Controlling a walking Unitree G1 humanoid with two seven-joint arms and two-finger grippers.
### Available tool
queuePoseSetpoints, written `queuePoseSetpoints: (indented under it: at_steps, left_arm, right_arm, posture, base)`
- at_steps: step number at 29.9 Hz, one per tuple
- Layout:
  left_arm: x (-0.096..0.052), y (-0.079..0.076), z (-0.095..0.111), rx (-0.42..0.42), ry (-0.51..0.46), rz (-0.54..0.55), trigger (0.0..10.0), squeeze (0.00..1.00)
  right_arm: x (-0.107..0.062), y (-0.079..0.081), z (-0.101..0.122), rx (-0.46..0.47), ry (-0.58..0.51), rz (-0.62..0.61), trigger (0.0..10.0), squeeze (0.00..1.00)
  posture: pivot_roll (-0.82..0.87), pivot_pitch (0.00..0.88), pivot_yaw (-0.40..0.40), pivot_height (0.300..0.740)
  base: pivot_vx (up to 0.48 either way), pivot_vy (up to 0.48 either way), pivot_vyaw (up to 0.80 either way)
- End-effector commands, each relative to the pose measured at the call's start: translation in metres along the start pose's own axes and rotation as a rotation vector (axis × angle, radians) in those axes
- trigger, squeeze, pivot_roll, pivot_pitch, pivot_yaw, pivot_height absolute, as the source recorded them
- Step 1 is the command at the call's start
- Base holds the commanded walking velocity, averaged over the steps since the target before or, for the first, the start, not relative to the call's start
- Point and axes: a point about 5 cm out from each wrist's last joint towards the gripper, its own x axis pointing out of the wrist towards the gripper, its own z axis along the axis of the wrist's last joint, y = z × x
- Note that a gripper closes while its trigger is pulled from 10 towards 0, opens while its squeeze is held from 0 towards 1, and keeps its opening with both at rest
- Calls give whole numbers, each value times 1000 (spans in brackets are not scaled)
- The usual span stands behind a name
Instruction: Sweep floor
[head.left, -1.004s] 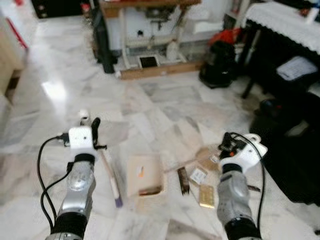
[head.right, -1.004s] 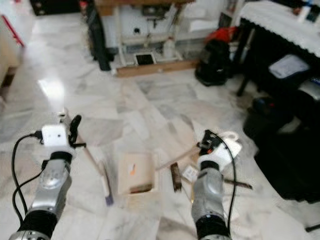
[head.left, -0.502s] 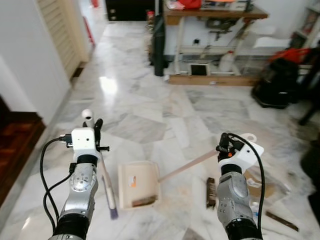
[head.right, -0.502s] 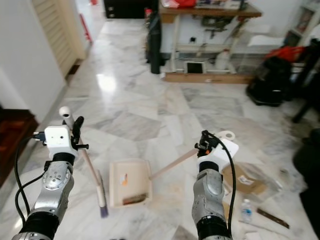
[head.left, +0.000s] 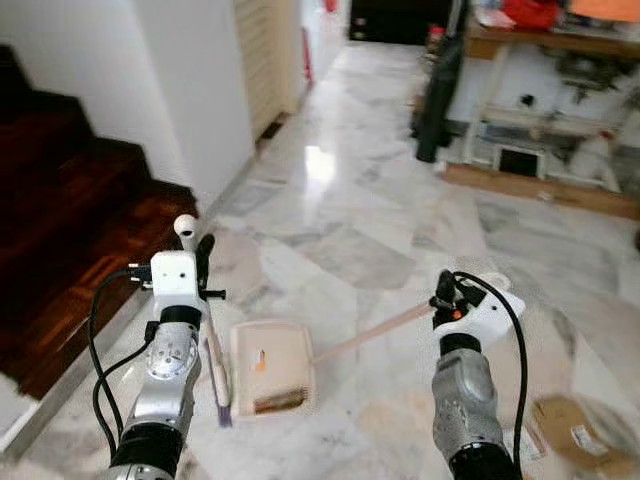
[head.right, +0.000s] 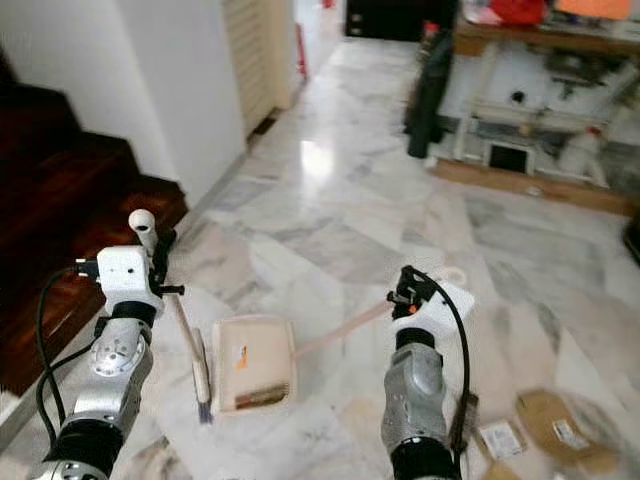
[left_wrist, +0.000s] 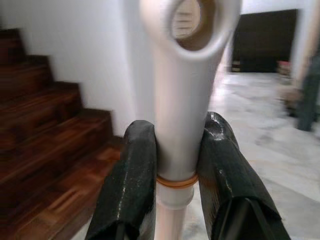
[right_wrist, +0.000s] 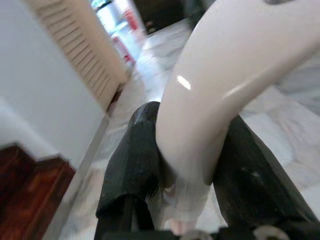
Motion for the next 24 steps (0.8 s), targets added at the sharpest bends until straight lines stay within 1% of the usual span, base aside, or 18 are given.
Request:
queuePoseSetpoints:
  at_steps: [1, 11, 16, 24]
  left_arm:
    - [1, 3, 5, -3, -26, 8, 10000, 0]
    - [-1, 7, 4, 0, -20, 36, 10000, 0]
    - [-5, 9, 4, 1, -19, 44, 10000, 0]
    - [-5, 11, 5, 5, -17, 47, 10000, 0]
  right_arm:
    - [5, 11, 13, 16, -69, 29, 10000, 0]
    - [6, 10, 14, 17, -63, 30, 10000, 0]
    - [5, 10, 12, 13, -56, 31, 10000, 0]
    - [4, 11, 12, 22, -55, 26, 10000, 0]
  posture:
    - [-48, 0, -20, 740]
    - [-40, 29, -37, 740]
    - [-35, 40, -44, 740]
    - [-34, 53, -42, 740]
  base:
    - [0, 0, 800]
    - [0, 0, 800]
    - [0, 0, 800]
    - [0, 0, 800]
